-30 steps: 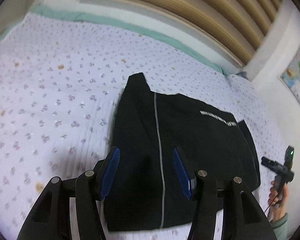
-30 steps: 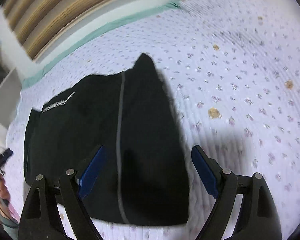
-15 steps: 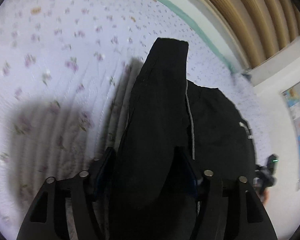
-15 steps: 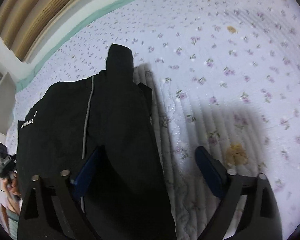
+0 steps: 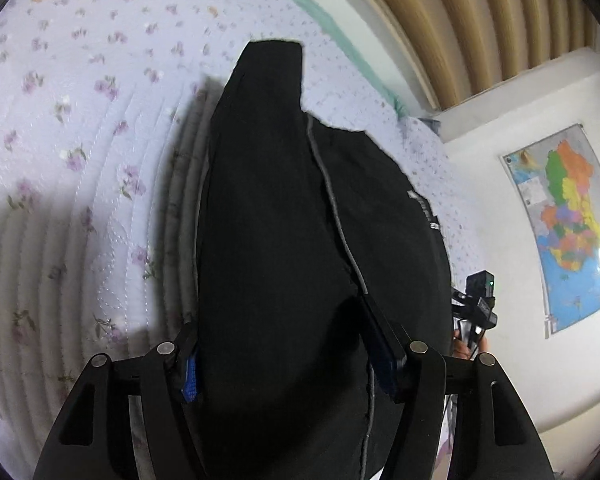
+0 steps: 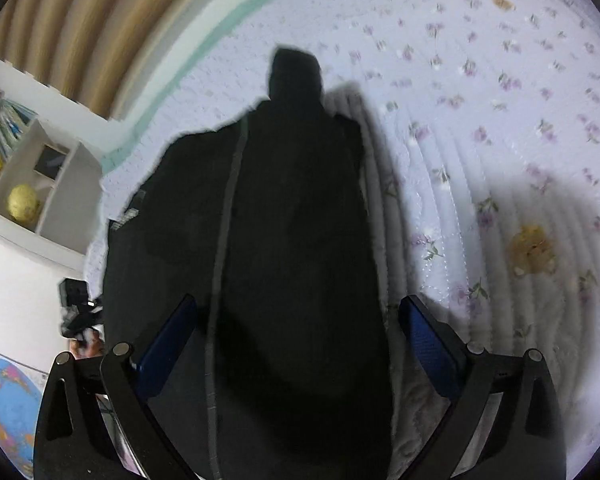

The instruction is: Fold large clothes

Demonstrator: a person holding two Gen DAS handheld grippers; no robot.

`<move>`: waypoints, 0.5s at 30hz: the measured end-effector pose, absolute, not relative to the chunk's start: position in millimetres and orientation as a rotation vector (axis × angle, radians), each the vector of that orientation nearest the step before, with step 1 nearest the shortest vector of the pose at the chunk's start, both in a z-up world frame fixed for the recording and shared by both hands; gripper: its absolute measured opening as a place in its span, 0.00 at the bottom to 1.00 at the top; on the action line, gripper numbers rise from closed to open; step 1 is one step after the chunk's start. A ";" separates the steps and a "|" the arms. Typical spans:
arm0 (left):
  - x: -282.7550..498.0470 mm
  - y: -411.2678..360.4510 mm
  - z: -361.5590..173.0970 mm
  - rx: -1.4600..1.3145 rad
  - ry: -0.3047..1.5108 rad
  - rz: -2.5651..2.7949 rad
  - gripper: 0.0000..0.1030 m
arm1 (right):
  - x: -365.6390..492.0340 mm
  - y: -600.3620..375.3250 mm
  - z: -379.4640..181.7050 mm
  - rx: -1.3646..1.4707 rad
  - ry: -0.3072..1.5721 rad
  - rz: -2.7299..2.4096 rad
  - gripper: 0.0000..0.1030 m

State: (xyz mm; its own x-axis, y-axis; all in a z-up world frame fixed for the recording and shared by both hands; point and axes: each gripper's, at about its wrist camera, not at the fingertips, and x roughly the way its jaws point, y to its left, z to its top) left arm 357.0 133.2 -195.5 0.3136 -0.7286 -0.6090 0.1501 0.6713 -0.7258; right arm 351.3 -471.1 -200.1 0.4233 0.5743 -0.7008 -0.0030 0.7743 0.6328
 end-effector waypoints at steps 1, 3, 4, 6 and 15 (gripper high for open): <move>360.4 130.6 -198.9 -0.628 1.124 -0.630 0.65 | 355.0 -469.8 -203.9 0.603 1.091 0.400 1.00; 365.1 125.7 -207.8 -0.651 1.145 -0.640 0.65 | 364.6 -467.1 -208.2 0.604 1.085 0.430 1.00; 367.4 124.7 -210.3 -0.670 1.138 -0.648 0.65 | 368.5 -465.7 -209.1 0.608 1.080 0.444 1.00; 370.8 122.6 -211.5 -0.698 1.121 -0.646 0.65 | 375.1 -459.4 -207.8 0.586 1.075 0.461 0.94; 354.9 104.9 -177.8 -0.539 1.002 -0.588 0.32 | 374.9 -434.7 -192.9 0.486 1.018 0.502 0.51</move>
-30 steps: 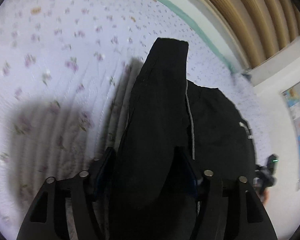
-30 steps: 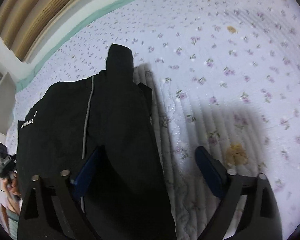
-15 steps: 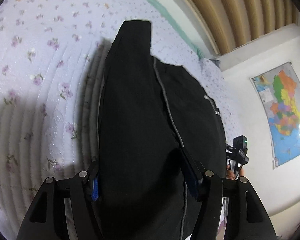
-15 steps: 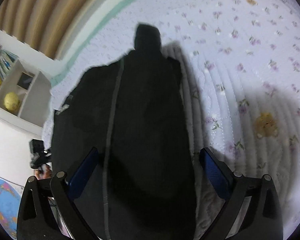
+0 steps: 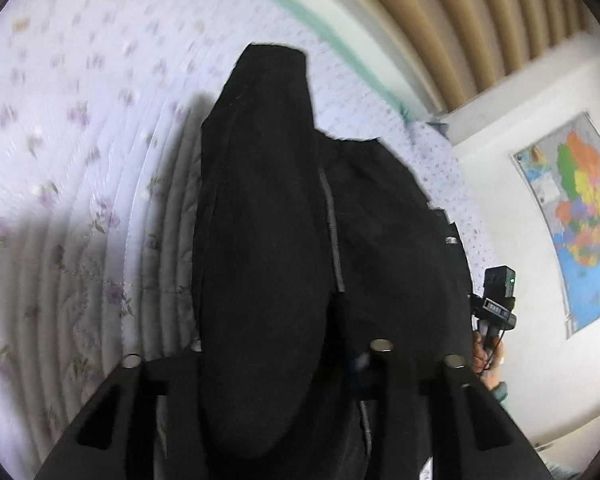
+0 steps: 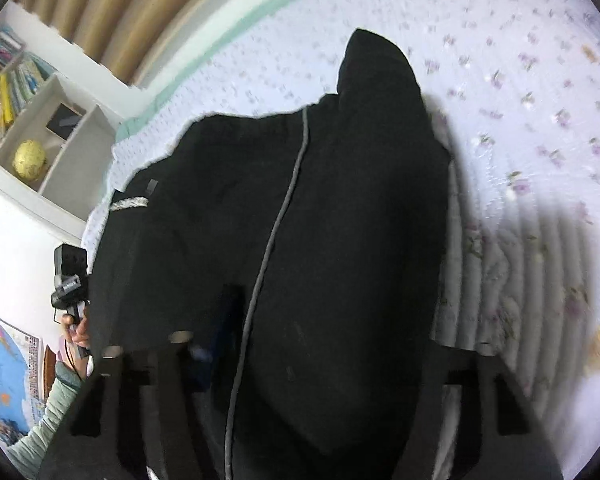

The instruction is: Fold large clothes

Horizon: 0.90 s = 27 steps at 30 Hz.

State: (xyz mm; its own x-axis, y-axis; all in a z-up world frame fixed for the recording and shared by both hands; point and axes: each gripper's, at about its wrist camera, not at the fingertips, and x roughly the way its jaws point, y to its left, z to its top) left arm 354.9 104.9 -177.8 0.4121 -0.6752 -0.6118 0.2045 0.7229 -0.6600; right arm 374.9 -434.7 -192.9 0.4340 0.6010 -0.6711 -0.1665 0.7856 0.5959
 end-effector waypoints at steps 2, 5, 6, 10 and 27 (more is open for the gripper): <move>337.0 104.9 -154.0 -0.581 0.910 -0.644 0.28 | 362.9 -431.6 -178.9 0.471 0.987 0.488 0.43; 310.3 103.2 -119.4 -0.678 0.812 -0.738 0.25 | 335.5 -421.8 -142.3 0.378 0.900 0.470 0.40; 297.4 98.8 -104.3 -0.678 0.786 -0.756 0.24 | 325.3 -417.4 -132.6 0.367 0.875 0.476 0.39; 250.0 88.5 -60.6 -0.668 0.721 -0.798 0.23 | 276.0 -396.6 -89.6 0.319 0.797 0.481 0.36; 96.0 106.2 -40.2 -0.494 0.744 -0.623 0.09 | 116.6 -373.1 -51.9 0.328 0.954 0.368 0.35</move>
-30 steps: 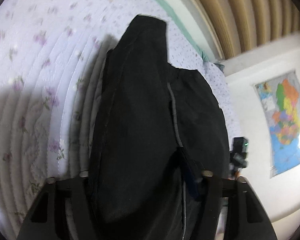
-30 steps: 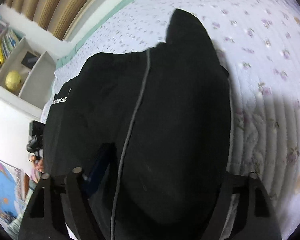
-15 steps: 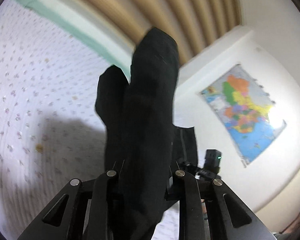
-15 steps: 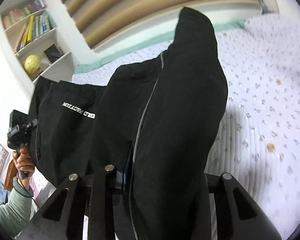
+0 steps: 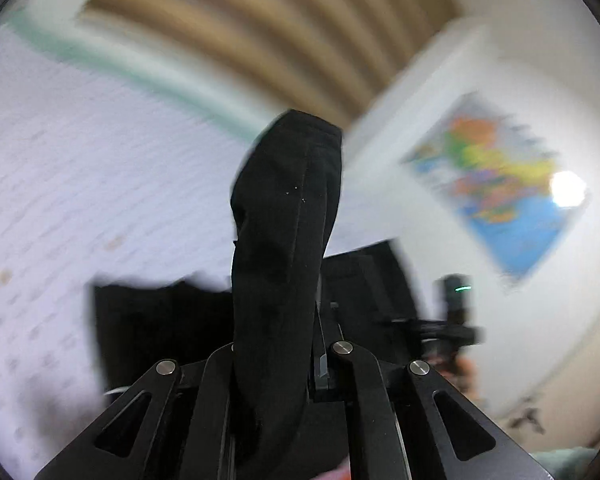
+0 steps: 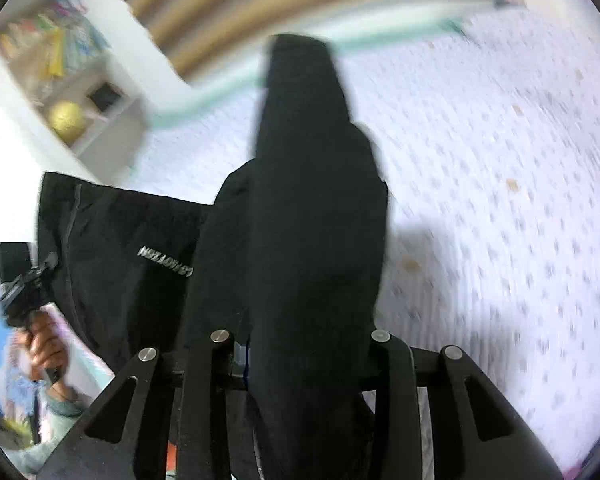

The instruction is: Fold large clothes

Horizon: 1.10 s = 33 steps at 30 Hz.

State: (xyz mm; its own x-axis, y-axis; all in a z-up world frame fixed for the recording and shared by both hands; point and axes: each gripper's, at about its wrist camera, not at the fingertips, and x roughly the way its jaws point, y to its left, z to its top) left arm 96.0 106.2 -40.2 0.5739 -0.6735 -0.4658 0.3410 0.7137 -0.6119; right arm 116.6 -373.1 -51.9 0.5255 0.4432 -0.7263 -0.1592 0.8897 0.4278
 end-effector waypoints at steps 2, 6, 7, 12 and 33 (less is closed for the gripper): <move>115.2 124.1 -77.6 -0.485 0.807 -0.446 0.11 | 127.2 -370.8 -89.9 0.244 1.035 0.215 0.38; 153.6 177.8 -176.9 -0.733 1.055 -0.409 0.28 | 134.4 -409.5 -138.8 0.322 1.076 0.156 0.52; 153.9 184.5 -189.6 -0.792 1.072 -0.424 0.39 | 133.1 -428.1 -147.3 0.417 1.071 0.186 0.53; 141.5 214.2 -192.4 -0.898 1.013 -0.454 0.45 | 112.8 -475.3 -160.6 0.568 1.041 0.174 0.69; 104.5 62.5 -138.3 -0.150 1.044 -0.212 0.50 | 85.5 -276.5 -132.4 0.089 1.049 0.079 0.69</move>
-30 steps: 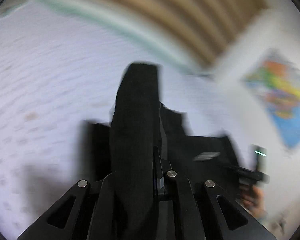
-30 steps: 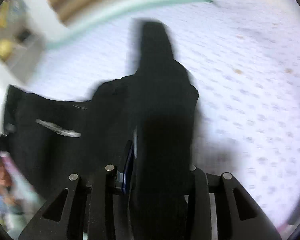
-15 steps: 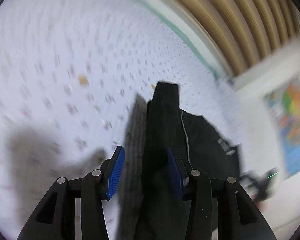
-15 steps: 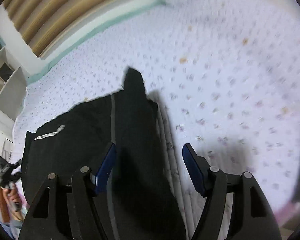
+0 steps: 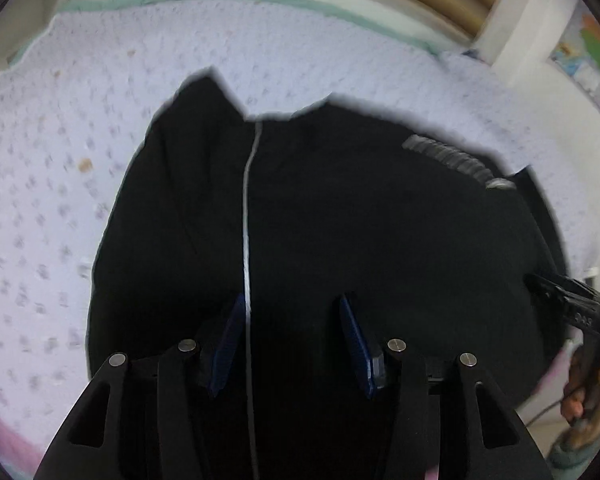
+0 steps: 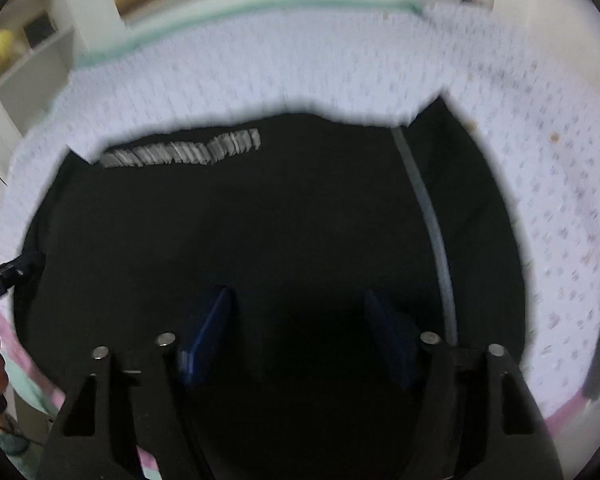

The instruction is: Fold large clothes

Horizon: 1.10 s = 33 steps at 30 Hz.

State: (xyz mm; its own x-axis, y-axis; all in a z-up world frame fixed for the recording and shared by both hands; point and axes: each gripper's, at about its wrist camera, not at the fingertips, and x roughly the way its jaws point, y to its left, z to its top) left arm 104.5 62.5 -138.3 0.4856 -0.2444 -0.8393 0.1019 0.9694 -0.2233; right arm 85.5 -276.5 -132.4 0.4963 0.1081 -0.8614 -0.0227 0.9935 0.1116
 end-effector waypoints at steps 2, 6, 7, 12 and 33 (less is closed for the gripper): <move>112.8 73.7 -148.2 -0.229 1.042 -0.201 0.50 | 90.0 -270.5 -151.1 0.071 1.056 0.071 0.69; 101.6 68.5 -131.5 -0.143 0.973 -0.161 0.50 | 85.0 -273.1 -150.3 0.109 1.029 0.059 0.69; 95.0 63.3 -125.2 -0.084 0.955 -0.121 0.50 | 81.5 -273.4 -146.3 0.110 1.019 0.052 0.69; 59.7 52.9 -74.1 -0.046 0.818 -0.093 0.50 | 51.3 -264.4 -102.1 0.098 0.886 0.039 0.71; -45.3 -6.9 7.9 0.100 0.526 0.008 0.57 | -24.8 -221.5 2.3 0.143 0.703 0.139 0.88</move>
